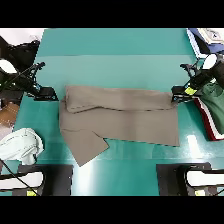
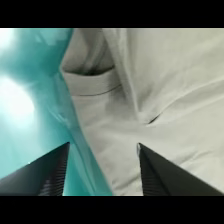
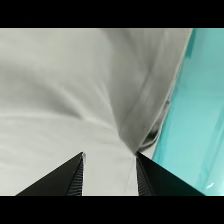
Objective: Fold the shirts.
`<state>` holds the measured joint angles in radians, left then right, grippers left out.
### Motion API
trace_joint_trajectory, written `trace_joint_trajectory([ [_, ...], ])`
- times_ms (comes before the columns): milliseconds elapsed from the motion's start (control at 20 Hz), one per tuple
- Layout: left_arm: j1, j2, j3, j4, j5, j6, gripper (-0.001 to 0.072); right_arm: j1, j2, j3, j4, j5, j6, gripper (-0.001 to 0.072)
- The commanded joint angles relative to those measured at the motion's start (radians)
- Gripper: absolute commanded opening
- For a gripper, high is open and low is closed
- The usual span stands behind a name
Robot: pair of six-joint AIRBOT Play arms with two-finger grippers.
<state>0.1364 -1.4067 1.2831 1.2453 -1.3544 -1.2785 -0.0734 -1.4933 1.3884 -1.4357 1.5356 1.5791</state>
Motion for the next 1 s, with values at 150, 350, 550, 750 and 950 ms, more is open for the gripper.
trace_joint_trajectory([
  [150, 0.001, 0.194, -0.085, 0.091, -0.056, -0.037, 0.0491, -0.001, 0.130, -0.023, 0.003, 0.042, -0.037, 0.0508],
  [350, 0.001, 0.365, -0.383, 0.034, -0.014, -0.097, 0.0492, -0.040, 0.220, -0.077, 0.005, 0.034, -0.037, 0.0507],
  [550, 0.001, 0.450, -0.645, -0.050, 0.047, -0.139, 0.0492, -0.121, 0.270, -0.146, 0.089, 0.026, -0.075, 0.0507],
  [750, 0.000, 0.452, -0.774, -0.189, 0.068, -0.138, 0.0490, -0.209, 0.296, -0.190, 0.235, 0.007, -0.096, 0.0507],
  [950, 0.000, 0.452, -0.813, -0.196, 0.054, -0.140, 0.0490, -0.228, 0.297, -0.190, 0.240, 0.008, -0.097, 0.0507],
])
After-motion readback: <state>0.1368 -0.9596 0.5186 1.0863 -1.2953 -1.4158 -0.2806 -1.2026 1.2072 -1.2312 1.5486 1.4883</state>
